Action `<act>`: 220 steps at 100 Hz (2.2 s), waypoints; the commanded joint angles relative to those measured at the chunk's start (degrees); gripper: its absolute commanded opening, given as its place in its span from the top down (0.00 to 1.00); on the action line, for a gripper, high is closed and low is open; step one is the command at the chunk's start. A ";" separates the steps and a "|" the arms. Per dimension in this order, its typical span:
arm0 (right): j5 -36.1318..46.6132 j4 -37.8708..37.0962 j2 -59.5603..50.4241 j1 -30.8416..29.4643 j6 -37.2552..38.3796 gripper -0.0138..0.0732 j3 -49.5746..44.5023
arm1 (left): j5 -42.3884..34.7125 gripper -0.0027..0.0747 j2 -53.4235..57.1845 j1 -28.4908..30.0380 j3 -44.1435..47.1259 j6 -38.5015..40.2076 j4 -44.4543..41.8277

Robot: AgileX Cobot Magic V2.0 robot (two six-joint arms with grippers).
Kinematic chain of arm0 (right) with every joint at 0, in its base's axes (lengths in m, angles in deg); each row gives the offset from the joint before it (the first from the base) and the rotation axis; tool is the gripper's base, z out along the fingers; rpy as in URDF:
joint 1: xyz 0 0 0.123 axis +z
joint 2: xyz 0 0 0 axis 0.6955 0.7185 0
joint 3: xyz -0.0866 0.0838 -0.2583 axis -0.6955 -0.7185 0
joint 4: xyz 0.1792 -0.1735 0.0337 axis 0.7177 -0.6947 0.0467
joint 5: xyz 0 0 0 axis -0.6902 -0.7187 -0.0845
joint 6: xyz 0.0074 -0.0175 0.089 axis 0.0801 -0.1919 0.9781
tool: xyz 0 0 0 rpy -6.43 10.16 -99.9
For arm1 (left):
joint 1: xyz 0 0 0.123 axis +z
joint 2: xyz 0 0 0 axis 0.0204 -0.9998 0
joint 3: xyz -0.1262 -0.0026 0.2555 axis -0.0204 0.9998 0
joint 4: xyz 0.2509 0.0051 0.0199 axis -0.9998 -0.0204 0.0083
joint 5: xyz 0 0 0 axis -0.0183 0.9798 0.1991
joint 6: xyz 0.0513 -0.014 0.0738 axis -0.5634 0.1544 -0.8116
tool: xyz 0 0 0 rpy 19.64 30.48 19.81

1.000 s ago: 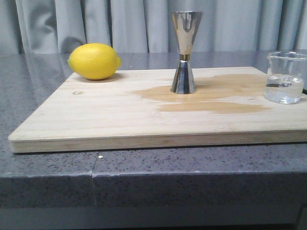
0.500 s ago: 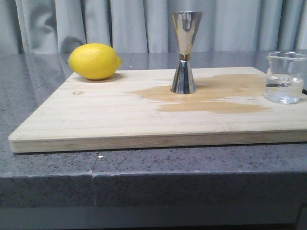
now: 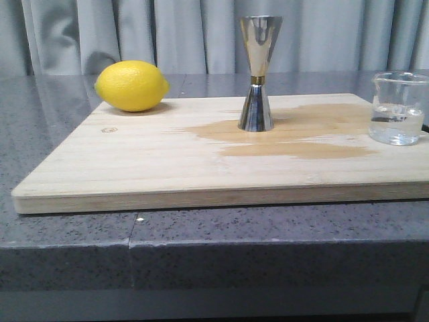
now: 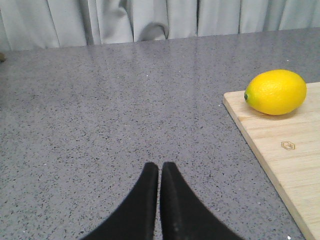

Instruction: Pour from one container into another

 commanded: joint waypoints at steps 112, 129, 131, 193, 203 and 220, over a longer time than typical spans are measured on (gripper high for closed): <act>1.29 -0.39 1.63 -0.22 0.07 0.15 3.33 | -1.98 0.17 -3.21 0.53 -4.10 0.63 3.70; -8.34 -0.29 7.58 -0.22 0.07 0.15 9.22 | 10.95 0.17 -11.40 0.53 -11.50 0.06 3.70; -9.45 -0.29 8.52 -0.22 0.07 0.15 9.99 | 11.92 0.17 -12.20 0.53 -12.49 0.06 3.70; -15.45 0.57 19.50 -0.12 -0.03 0.15 14.10 | 28.34 0.17 -37.16 0.53 -23.07 -52.55 58.06; -15.45 0.57 19.50 -0.12 -0.14 0.15 14.10 | 30.56 0.17 -40.06 0.53 -23.07 -66.03 69.10; -15.23 0.57 19.50 -0.12 -0.14 0.15 14.10 | 31.78 0.17 -45.74 -1.90 -23.07 -82.33 80.11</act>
